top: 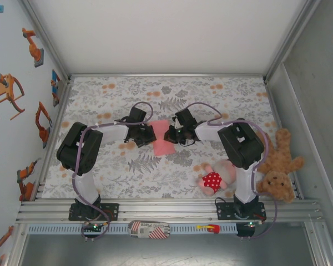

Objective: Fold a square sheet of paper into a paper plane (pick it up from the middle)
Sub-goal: Fold the triangle a second time at the center of the table.

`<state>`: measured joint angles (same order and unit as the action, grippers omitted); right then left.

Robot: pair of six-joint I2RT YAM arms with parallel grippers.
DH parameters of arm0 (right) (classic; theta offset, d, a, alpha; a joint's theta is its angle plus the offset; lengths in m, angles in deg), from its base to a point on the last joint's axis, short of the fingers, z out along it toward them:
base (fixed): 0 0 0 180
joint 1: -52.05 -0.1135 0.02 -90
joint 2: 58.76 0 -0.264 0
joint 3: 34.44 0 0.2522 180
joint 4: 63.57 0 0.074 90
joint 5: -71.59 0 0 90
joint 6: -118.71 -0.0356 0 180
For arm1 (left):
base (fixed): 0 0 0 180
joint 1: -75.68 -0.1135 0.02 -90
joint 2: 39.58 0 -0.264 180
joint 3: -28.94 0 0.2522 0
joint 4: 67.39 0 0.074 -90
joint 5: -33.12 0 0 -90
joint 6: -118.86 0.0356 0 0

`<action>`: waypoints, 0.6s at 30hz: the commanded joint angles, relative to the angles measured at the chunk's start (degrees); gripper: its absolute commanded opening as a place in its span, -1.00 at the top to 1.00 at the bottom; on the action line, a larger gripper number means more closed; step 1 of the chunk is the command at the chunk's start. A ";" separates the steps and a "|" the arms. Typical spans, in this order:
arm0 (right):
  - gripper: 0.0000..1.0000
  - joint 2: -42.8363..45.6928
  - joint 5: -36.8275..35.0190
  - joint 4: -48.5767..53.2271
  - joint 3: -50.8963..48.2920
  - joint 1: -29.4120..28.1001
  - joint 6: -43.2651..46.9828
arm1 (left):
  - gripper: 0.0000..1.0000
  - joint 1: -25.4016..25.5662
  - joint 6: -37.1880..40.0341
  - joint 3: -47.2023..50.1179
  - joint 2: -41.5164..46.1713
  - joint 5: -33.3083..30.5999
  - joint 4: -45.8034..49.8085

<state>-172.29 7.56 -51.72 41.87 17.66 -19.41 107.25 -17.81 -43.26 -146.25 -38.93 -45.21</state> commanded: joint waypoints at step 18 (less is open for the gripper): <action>1.00 3.17 -1.38 0.27 1.07 -2.53 -0.30 | 1.00 -0.32 3.87 -0.56 -2.26 -6.06 6.87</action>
<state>-166.98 4.29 -50.56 41.08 16.59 -18.62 107.54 -15.17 -44.20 -146.16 -40.85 -43.70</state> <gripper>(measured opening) 0.049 0.065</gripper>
